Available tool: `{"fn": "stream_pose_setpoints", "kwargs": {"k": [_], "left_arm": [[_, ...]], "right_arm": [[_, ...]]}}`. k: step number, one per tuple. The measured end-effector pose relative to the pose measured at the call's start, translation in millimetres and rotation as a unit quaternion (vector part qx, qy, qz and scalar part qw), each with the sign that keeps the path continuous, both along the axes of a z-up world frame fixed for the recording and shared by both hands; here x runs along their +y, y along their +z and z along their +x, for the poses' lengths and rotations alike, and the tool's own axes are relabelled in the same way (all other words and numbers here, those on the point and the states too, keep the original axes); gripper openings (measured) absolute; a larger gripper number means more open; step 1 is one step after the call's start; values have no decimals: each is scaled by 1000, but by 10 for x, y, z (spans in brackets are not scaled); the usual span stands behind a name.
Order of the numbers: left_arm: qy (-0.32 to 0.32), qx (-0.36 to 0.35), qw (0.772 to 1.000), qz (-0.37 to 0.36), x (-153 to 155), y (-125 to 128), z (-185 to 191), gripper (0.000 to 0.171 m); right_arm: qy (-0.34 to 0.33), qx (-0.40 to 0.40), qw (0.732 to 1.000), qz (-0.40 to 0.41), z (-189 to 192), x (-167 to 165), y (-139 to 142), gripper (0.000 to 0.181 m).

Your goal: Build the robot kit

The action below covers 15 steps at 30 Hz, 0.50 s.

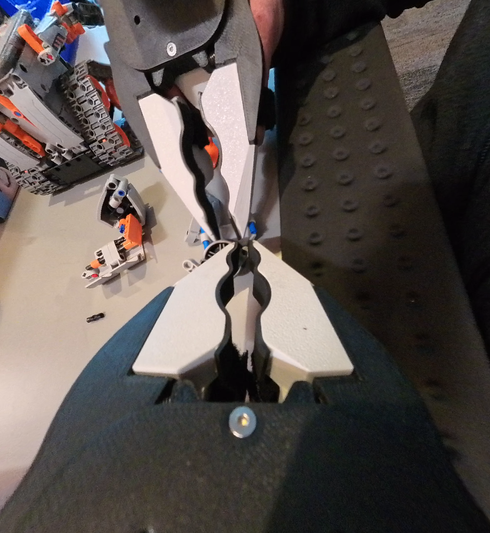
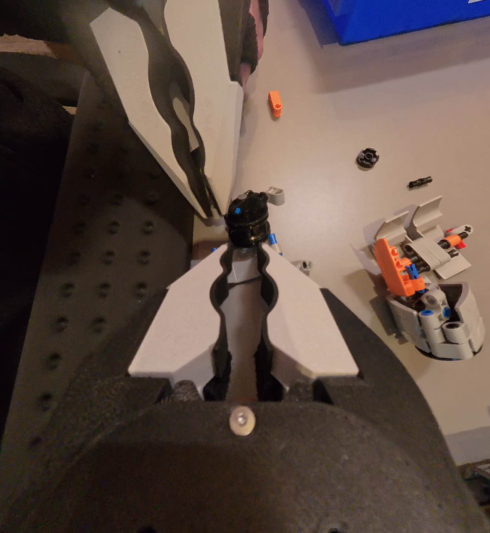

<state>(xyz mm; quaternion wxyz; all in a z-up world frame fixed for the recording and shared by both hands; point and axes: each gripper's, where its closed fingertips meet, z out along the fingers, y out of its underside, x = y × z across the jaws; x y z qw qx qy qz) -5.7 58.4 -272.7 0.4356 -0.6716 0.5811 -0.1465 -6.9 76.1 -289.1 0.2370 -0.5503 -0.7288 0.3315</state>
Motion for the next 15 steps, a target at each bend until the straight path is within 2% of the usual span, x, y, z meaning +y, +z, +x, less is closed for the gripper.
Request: {"fn": "stream_pose_setpoints", "kwargs": {"k": [5,15], "left_arm": [[4,2,1000,-3,19,-14,-20,0],[25,-8,999,-21,98,-9,-94,0]], "right_arm": [[4,-7,1000,-2,4,-9,-27,9],[2,-7,1000,-6,19,15,-23,12]]}}
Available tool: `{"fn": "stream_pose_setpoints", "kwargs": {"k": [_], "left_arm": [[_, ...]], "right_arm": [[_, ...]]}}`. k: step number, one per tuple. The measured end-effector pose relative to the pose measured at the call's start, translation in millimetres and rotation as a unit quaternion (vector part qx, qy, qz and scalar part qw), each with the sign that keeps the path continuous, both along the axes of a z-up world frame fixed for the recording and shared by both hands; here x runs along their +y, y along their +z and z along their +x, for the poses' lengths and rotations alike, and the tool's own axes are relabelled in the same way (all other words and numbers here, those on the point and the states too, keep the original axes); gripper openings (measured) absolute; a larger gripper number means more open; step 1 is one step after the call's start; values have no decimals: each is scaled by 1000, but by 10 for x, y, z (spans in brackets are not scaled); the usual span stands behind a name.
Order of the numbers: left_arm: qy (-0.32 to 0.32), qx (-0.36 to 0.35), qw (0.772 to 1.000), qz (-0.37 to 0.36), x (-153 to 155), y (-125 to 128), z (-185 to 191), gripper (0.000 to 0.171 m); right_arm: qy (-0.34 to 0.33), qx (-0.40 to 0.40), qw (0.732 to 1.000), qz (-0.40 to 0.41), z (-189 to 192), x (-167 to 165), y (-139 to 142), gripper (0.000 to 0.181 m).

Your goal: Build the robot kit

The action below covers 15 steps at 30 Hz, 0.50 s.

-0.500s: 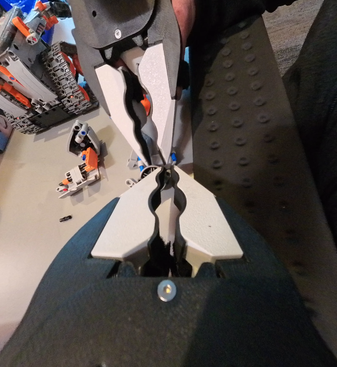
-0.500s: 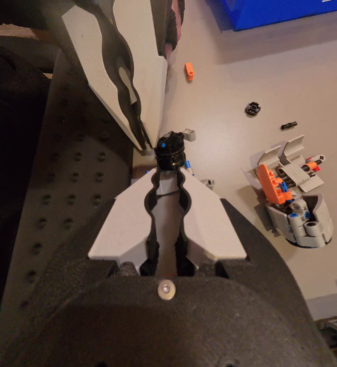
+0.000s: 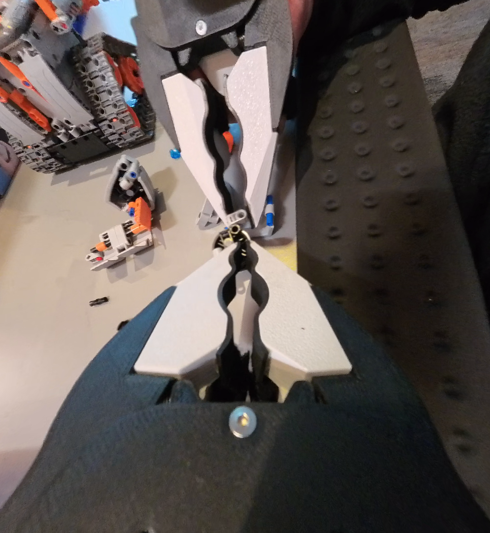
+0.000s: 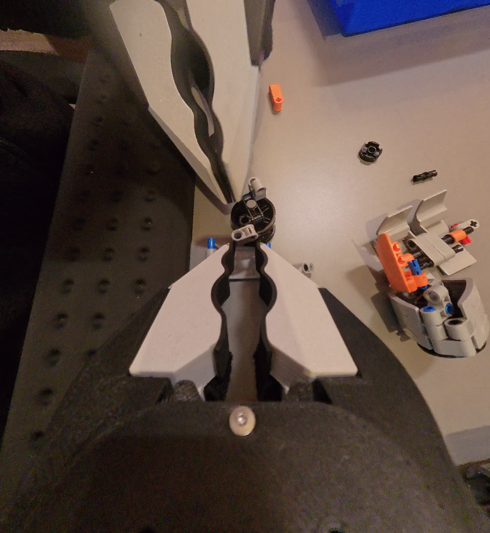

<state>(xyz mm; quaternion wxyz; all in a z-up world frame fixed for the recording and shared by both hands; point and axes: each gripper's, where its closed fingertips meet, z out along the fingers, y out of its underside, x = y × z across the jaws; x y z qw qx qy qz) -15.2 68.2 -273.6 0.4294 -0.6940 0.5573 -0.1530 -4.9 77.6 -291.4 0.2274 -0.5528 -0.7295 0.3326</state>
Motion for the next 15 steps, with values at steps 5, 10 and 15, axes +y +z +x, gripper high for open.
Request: {"fn": "stream_pose_setpoints", "kwargs": {"k": [5,10,15], "left_arm": [[4,0,1000,9,85,108,-50,23],[-11,14,999,-27,133,106,-103,34],[-35,64,994,-87,12,-125,-68,23]], "right_arm": [[-3,2,1000,1,14,16,15,13],[-2,7,1000,2,62,17,55,14],[9,7,1000,1,114,-14,95,17]]}}
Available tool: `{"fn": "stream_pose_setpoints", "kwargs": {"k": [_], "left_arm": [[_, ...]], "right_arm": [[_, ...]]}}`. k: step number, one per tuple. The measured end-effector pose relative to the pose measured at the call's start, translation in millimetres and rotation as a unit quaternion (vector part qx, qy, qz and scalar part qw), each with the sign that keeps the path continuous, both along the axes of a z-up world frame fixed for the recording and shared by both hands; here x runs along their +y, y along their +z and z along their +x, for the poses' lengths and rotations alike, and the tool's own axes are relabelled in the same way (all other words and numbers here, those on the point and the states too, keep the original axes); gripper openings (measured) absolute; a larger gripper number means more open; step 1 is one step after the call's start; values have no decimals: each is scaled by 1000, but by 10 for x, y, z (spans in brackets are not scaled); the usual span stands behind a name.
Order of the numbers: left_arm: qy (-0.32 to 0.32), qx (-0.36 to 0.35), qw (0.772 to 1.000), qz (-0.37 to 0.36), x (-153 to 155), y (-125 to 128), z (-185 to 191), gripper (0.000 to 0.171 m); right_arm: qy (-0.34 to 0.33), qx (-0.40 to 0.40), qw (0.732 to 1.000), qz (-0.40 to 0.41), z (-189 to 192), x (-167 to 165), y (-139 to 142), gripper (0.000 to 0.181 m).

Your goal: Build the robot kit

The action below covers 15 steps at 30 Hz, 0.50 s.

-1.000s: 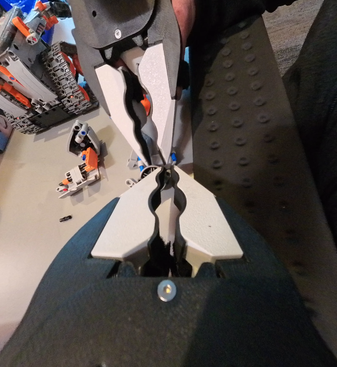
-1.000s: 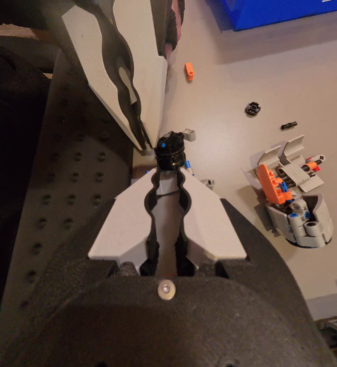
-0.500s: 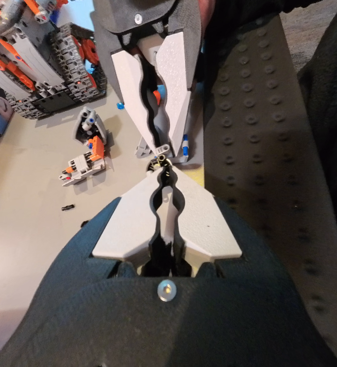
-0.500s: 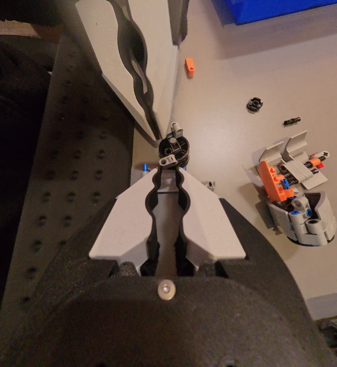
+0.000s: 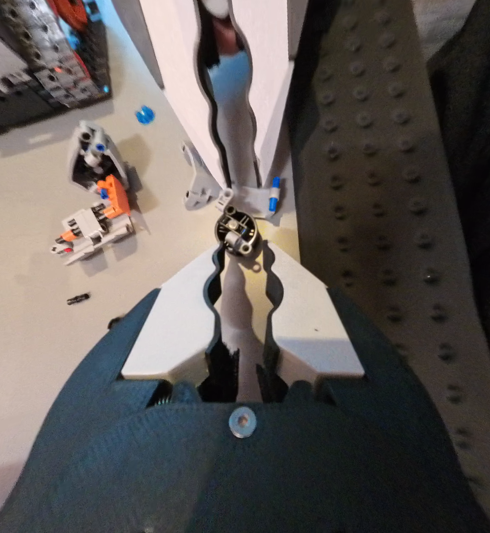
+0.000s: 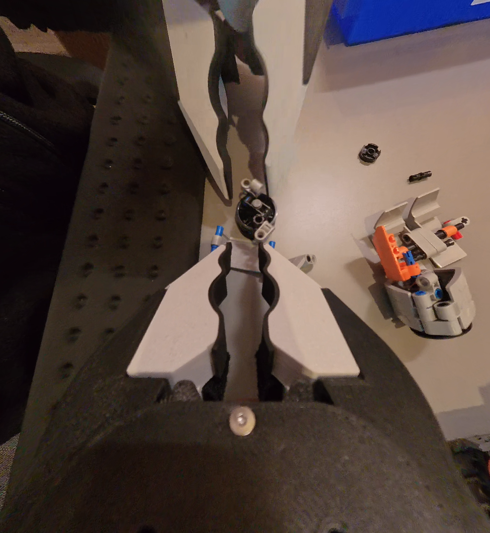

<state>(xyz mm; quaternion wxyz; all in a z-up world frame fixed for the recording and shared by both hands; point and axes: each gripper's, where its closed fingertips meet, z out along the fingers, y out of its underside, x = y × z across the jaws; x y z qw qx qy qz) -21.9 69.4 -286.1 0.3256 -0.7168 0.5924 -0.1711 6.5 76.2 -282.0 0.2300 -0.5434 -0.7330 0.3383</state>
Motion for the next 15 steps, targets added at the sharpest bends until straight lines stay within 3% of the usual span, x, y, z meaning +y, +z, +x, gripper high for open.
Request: {"fn": "stream_pose_setpoints", "kwargs": {"k": [9,15], "left_arm": [[12,-16,1000,-11,-99,135,-42,26],[0,-2,1000,-7,-83,66,4,19]], "right_arm": [[19,9,1000,-7,79,-91,84,17],[23,-1,1000,11,56,-169,34,18]]}}
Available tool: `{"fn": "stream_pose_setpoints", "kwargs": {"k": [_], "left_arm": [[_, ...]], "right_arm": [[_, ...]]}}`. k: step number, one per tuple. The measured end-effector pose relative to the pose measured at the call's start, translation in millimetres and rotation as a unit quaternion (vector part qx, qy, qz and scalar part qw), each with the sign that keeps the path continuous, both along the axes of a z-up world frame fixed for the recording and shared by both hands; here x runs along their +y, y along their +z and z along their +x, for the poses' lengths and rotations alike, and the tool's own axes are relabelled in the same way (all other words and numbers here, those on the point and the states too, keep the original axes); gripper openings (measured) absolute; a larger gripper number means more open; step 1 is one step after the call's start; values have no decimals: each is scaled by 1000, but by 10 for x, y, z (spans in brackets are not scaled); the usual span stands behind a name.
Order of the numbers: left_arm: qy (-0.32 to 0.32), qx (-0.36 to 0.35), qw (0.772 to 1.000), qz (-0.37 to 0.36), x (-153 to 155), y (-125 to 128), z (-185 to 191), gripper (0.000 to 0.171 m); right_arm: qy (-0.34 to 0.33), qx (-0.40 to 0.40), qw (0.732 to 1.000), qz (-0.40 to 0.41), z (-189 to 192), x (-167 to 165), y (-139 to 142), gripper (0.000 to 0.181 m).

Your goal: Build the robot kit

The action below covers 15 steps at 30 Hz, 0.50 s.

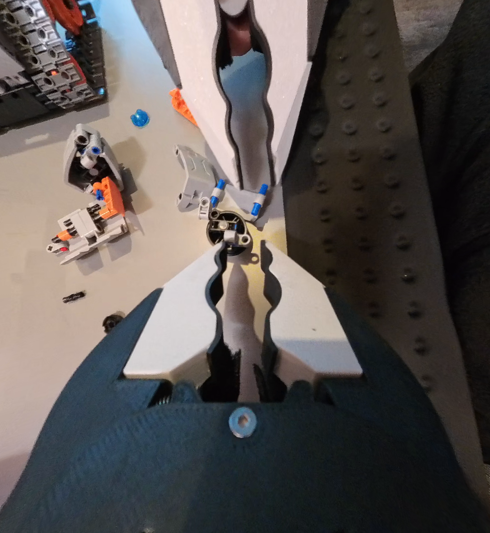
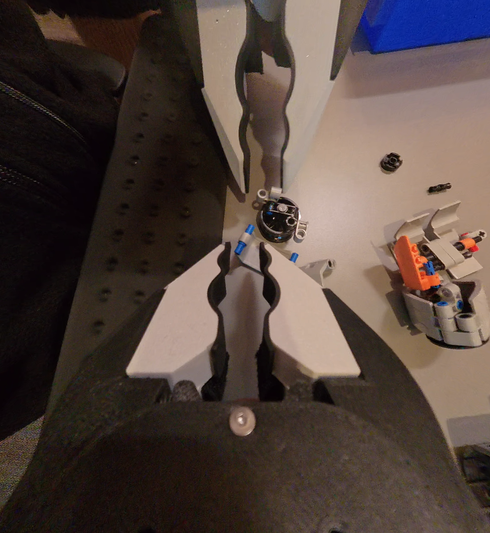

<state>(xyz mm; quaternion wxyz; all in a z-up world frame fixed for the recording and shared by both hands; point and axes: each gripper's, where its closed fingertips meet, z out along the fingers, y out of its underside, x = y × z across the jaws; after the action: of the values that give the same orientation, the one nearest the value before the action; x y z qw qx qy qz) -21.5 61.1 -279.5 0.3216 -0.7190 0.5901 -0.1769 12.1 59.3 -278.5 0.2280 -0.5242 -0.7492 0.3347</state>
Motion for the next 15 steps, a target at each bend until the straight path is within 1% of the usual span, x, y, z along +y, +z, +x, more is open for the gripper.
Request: {"fn": "stream_pose_setpoints", "kwargs": {"k": [3,7,11,15], "left_arm": [[-7,6,1000,-3,-35,-29,33,14],[0,2,1000,7,-18,27,11,16],[-3,-1,999,41,26,152,29,20],[-33,33,997,63,9,129,119,21]], "right_arm": [[-2,-6,1000,7,-19,-5,-42,15],[-3,-11,1000,12,-16,7,-74,5],[-5,-10,1000,11,-18,17,-70,5],[-6,-13,1000,11,-27,12,-92,10]]}}
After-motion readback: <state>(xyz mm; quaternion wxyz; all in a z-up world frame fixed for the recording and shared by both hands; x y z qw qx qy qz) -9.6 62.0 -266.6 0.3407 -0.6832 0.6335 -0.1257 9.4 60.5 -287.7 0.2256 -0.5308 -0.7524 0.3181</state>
